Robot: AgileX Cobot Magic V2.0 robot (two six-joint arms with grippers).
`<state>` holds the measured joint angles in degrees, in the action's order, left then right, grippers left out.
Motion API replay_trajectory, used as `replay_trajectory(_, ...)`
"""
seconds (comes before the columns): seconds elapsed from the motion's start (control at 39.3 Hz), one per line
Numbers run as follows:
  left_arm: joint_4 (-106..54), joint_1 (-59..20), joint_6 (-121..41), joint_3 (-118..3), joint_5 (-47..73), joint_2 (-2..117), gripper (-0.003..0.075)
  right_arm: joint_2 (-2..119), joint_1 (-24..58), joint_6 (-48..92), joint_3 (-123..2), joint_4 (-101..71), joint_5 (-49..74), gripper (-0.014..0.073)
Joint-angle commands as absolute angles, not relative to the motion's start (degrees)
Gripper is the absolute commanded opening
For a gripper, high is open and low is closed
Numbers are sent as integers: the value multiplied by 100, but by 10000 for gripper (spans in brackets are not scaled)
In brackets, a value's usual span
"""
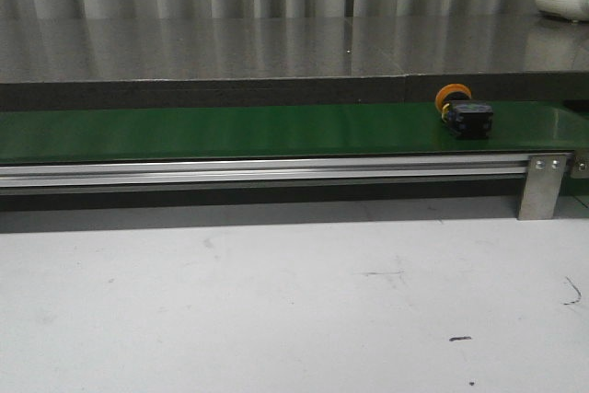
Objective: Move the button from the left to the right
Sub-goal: 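Lower the right gripper onto the button at the belt end and grasp it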
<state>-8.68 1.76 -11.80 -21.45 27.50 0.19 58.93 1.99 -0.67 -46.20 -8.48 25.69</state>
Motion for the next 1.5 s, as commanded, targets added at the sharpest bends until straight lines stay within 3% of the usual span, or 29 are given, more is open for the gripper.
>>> replay_trajectory(0.0,-946,152,-1108,-2274,2256,87,-21,6466,169,-72,-5271,-833,2287,644)
replay_trajectory(0.48,-946,152,-1108,-2274,2256,87,-21,9428,169,-76,-7497,-1017,2880,644)
replay_trajectory(0.84,-946,152,-1108,-2274,2256,87,-21,10367,169,-76,-8195,-1073,3215,636)
replay_trajectory(1.12,-946,152,-1108,-2274,2256,87,-21,10384,162,-76,-8197,-1068,3359,294)
replay_trajectory(1.48,-946,152,-1108,-2274,2256,87,-21,10384,162,-71,-8197,-1068,3410,266)
